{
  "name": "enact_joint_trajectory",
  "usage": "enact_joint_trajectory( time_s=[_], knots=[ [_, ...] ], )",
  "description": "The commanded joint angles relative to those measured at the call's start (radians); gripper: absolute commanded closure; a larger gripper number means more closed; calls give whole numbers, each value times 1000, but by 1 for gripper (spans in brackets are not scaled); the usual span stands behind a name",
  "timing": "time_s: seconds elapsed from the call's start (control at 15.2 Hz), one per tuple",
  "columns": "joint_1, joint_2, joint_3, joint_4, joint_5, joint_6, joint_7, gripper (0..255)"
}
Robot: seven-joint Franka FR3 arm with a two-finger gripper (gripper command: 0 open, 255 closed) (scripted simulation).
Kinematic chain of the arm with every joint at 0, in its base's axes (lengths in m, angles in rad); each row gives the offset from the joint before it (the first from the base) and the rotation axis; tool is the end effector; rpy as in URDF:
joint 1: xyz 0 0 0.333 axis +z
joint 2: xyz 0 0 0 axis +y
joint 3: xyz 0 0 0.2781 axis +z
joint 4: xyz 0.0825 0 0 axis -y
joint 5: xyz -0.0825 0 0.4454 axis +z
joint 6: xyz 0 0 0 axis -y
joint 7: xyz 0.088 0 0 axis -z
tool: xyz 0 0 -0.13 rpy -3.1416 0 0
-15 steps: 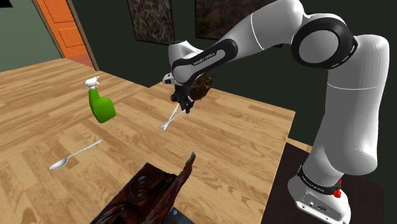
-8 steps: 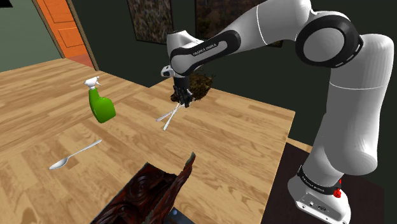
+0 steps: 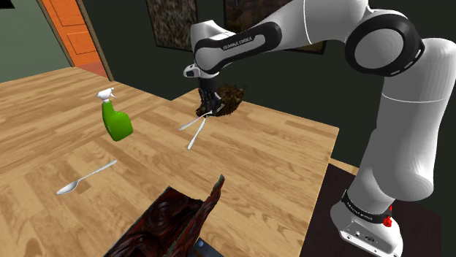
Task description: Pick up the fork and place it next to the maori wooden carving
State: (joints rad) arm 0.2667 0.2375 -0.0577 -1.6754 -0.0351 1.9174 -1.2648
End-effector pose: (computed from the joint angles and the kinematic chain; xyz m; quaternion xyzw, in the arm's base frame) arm 0.6669 0.1400 0.3829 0.7358 0.6768 -0.0096 0.0213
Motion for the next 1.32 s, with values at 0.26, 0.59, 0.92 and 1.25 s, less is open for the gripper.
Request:
enact_joint_trajectory(
  time_s=[0.26,0.59,0.92,1.25],
  knots=[
    [1,-8,1,69,0,-77,-1,255],
    [1,-10,0,133,1,-144,-4,255],
    [1,-5,0,207,2,-212,-7,255],
    [0,6,0,291,2,-285,-10,255]
  ],
)
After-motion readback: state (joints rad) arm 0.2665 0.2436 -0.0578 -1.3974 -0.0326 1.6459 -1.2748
